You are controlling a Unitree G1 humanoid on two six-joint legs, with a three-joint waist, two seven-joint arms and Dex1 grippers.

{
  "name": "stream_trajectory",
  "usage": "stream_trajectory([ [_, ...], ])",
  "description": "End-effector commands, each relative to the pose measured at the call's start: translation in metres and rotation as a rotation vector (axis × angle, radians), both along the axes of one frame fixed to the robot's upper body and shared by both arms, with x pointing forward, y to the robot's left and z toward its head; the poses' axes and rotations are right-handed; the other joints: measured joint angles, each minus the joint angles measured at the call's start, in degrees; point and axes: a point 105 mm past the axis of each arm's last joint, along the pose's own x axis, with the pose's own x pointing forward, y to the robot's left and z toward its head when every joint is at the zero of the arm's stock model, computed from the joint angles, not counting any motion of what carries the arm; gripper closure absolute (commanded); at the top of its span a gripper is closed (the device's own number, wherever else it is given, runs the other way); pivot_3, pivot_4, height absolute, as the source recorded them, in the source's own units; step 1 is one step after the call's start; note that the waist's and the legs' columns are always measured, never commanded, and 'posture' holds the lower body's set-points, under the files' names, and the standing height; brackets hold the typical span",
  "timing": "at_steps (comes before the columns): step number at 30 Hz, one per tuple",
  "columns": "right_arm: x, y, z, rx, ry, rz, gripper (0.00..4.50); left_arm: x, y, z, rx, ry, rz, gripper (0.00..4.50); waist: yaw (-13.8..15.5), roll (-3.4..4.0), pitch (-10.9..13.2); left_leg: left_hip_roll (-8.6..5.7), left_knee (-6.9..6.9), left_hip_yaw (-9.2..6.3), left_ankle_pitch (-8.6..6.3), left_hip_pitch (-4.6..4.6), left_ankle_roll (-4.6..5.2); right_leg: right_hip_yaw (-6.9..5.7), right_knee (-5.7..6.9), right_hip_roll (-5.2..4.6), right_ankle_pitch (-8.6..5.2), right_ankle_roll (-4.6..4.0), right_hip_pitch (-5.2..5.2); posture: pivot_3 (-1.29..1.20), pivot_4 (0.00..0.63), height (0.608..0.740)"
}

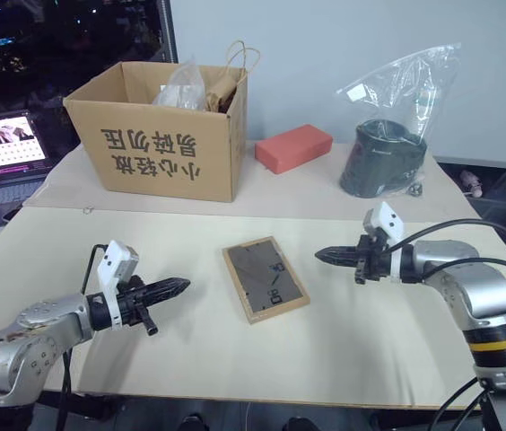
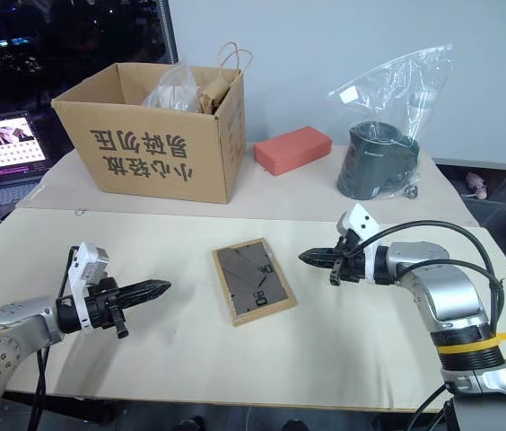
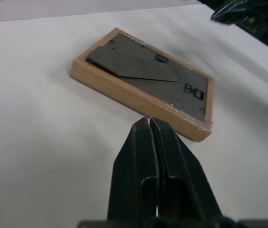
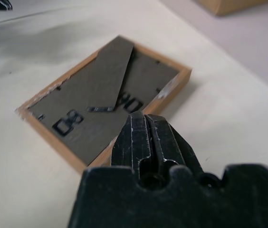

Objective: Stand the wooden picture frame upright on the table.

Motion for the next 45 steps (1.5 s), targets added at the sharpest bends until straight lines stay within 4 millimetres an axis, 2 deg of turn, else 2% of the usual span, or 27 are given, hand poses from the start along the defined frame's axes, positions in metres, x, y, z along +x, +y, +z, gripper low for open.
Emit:
stream_trajectory([
  [1,-0.002,0.0,0.009,-0.013,-0.026,0.032,4.46,-0.005,-0.006,0.005,-0.022,0.028,-0.007,4.47,0.01,0.0,0.0,0.0,0.0,0.0,0.0,0.01,0.0,0.0,0.01,0.0,0.0,0.0,0.0,0.0,0.15,0.716],
  [4,0.02,-0.012,-0.01,-0.165,-0.09,-0.059,4.46,0.014,-0.011,-0.024,0.127,0.07,0.124,4.47,-0.06,0.0,0.0,0.0,0.03,0.0,0.0,0.08,0.0,0.0,0.01,0.0,-0.02,0.04,0.08,0.0,0.15,0.716],
  [6,0.032,-0.015,-0.018,-0.19,-0.09,-0.115,4.46,0.025,-0.024,-0.03,0.102,0.114,0.182,4.47,0.0,-0.05,0.03,-0.02,0.11,0.01,0.01,0.16,0.0,0.01,0.0,-0.01,-0.05,0.23,0.15,0.0,0.15,0.716],
  [8,0.037,-0.011,-0.027,-0.187,-0.064,-0.122,4.46,0.034,-0.035,-0.035,0.11,0.132,0.225,4.47,0.05,-0.09,0.05,-0.02,0.15,0.0,0.03,0.16,0.03,0.01,-0.01,-0.01,0.01,0.27,0.19,0.0,0.15,0.716],
  [10,0.041,-0.002,-0.037,-0.172,-0.049,-0.119,4.46,0.041,-0.043,-0.043,0.196,0.116,0.248,4.47,0.03,-0.11,0.05,-0.02,0.19,-0.01,0.03,0.13,0.03,0.01,0.01,0.0,0.04,0.28,0.21,0.0,0.15,0.716],
  [13,0.045,0.012,-0.05,-0.142,-0.014,-0.113,4.46,0.047,-0.058,-0.053,0.265,0.102,0.245,4.47,-0.23,-0.11,0.05,-0.03,0.09,-0.03,0.03,0.16,0.03,0.01,0.01,0.01,0.25,-0.07,0.22,0.0,0.15,0.716],
  [16,0.036,0.029,-0.057,-0.126,0.019,-0.04,4.46,0.05,-0.067,-0.06,0.296,0.098,0.237,4.47,0.06,-0.11,0.04,-0.05,0.04,-0.03,0.03,0.14,0.03,0.01,0.04,0.0,0.26,-0.1,0.19,0.0,0.15,0.716],
  [18,0.024,0.042,-0.058,-0.104,0.045,0.028,4.46,0.048,-0.065,-0.064,0.337,0.095,0.228,4.47,0.12,-0.1,0.04,-0.06,0.07,-0.05,0.03,0.16,0.02,-0.02,0.05,0.0,0.27,-0.1,0.25,0.0,0.15,0.716],
  [23,-0.017,0.059,-0.073,-0.151,0.113,0.185,4.46,0.042,-0.044,-0.079,0.579,0.014,0.184,4.47,-0.11,-0.1,0.02,-0.07,0.08,-0.04,0.05,0.26,-0.02,-0.02,0.12,0.0,0.22,-0.03,0.29,0.0,0.15,0.716],
  [26,-0.028,0.061,-0.076,-0.173,0.127,0.195,4.46,0.036,-0.043,-0.081,0.551,0.045,0.148,4.47,-0.41,-0.08,-0.02,-0.06,0.05,-0.04,0.05,0.34,-0.02,-0.02,0.12,0.0,0.13,0.12,0.31,0.0,0.15,0.716],
  [29,-0.029,0.057,-0.079,-0.206,0.128,0.17,4.46,0.025,-0.04,-0.086,0.551,0.086,0.112,4.47,-0.51,-0.09,-0.04,-0.06,0.06,-0.04,0.05,0.35,-0.01,-0.02,0.12,0.0,0.05,0.24,0.31,0.0,0.15,0.716],
  [30,-0.027,0.052,-0.079,-0.215,0.131,0.151,4.46,0.019,-0.033,-0.088,0.557,0.111,0.103,4.47,-0.5,-0.1,-0.04,-0.06,0.06,-0.05,0.05,0.35,-0.01,-0.02,0.12,0.0,0.04,0.26,0.31,0.0,0.15,0.716],
  [33,-0.024,0.042,-0.077,-0.233,0.134,0.115,4.46,0.013,-0.013,-0.088,0.538,0.168,0.122,4.47,-0.48,-0.08,-0.06,-0.06,0.04,-0.04,0.05,0.35,-0.01,-0.01,0.11,-0.01,0.02,0.24,0.3,0.0,0.15,0.716],
  [35,-0.023,0.036,-0.075,-0.237,0.134,0.104,4.46,0.019,0.003,-0.08,0.469,0.199,0.215,4.47,-0.34,-0.09,-0.07,-0.06,0.04,-0.04,0.05,0.35,-0.01,-0.01,0.11,-0.01,0.01,0.23,0.3,0.0,0.15,0.716],
  [38,-0.02,0.025,-0.072,-0.25,0.128,0.079,4.46,0.023,0.021,-0.065,0.283,0.352,0.351,4.47,-0.17,-0.1,-0.07,-0.06,0.07,-0.03,0.05,0.35,-0.01,-0.01,0.11,-0.01,0.0,0.26,0.3,0.0,0.15,0.716],
  [41,-0.017,0.015,-0.065,-0.255,0.099,0.081,4.46,0.012,0.013,-0.038,-0.04,0.529,0.23,4.47,-0.25,-0.2,-0.06,-0.06,0.13,-0.04,0.07,0.34,0.02,-0.02,0.14,0.0,-0.01,0.28,0.27,0.0,0.15,0.716],
  [43,-0.015,0.015,-0.058,-0.245,0.076,0.098,4.5,0.006,0.009,-0.032,-0.172,0.618,0.127,3.97,-0.28,-0.23,-0.04,-0.06,0.14,-0.05,0.07,0.28,0.02,-0.02,0.19,0.0,-0.02,0.3,0.2,0.0,0.15,0.716],
  [44,-0.013,0.017,-0.056,-0.238,0.065,0.104,4.5,0.002,0.007,-0.034,-0.184,0.65,0.104,3.84,-0.37,-0.23,-0.04,-0.06,0.14,-0.06,0.07,0.28,0.02,-0.02,0.19,0.0,-0.03,0.32,0.21,0.0,0.15,0.716],
  [45,-0.011,0.019,-0.055,-0.234,0.057,0.107,4.5,0.0,0.007,-0.035,-0.19,0.674,0.091,3.48,-0.46,-0.24,-0.04,-0.06,0.1,-0.05,0.07,0.28,0.02,-0.02,0.18,-0.01,-0.04,0.33,0.21,0.0,0.15,0.716],
])
